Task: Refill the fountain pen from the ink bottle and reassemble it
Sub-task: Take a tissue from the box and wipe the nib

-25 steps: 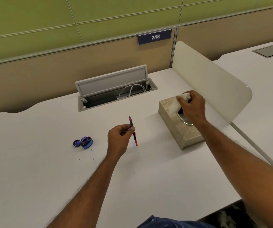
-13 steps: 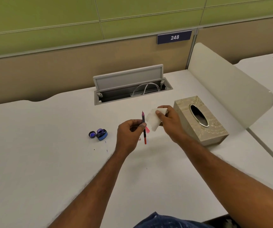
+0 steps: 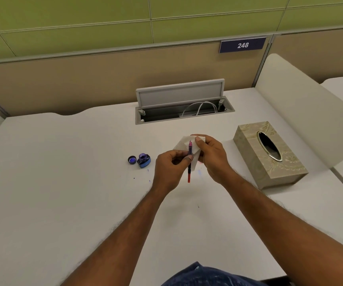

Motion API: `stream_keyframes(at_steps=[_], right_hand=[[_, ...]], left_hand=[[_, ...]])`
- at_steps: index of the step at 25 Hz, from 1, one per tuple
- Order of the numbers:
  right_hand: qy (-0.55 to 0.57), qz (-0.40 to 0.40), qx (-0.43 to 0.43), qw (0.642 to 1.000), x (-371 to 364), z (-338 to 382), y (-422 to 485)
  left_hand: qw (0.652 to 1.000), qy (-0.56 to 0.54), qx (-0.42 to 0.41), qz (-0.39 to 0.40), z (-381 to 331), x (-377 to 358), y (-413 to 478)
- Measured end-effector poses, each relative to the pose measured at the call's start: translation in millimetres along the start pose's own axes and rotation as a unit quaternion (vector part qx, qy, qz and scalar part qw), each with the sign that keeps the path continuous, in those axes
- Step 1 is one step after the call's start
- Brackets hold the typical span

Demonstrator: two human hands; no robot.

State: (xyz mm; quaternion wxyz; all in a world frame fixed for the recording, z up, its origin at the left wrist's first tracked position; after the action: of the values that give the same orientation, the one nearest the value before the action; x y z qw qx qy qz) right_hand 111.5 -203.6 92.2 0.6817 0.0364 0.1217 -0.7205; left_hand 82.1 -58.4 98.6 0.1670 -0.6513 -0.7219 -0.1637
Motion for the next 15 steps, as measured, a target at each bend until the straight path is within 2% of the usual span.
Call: stream_keyframes(at_steps=[3,7,9,15], right_hand=[[0.036,0.019,-0.030,0.999,-7.7,-3.9,-1.5],[0.198,0.047,-0.093,0.975,-18.1,-10.8,-3.2],[0.241,0.054,-0.103,0.964,-17.7,-12.2,-3.4],[0.219,0.071,-0.092,0.969,-20.0,-10.7,-6.1]], left_hand=[[1.000,0.001,0.006,-0.008,3.2,5.0,-0.3],[1.000,-0.005,0.012,-0.015,4.9,10.5,-1.4],[1.000,-0.008,0.009,-0.016,3.2,12.1,-1.8],[1.000,0.000,0.001,-0.027,-1.5,15.3,-3.3]])
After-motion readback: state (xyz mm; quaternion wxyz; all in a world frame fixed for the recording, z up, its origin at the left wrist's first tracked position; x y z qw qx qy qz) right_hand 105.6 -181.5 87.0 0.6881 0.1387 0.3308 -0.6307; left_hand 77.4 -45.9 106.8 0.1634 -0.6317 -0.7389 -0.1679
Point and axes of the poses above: each hand's wrist, its own y-axis towards the middle knuckle, its own x-axis out of the back of the hand, z = x × y, the point moved 10 cm from there along y, towards the middle knuckle, and after that the axes turned 11 degrees about y, right-handed, at the moved point
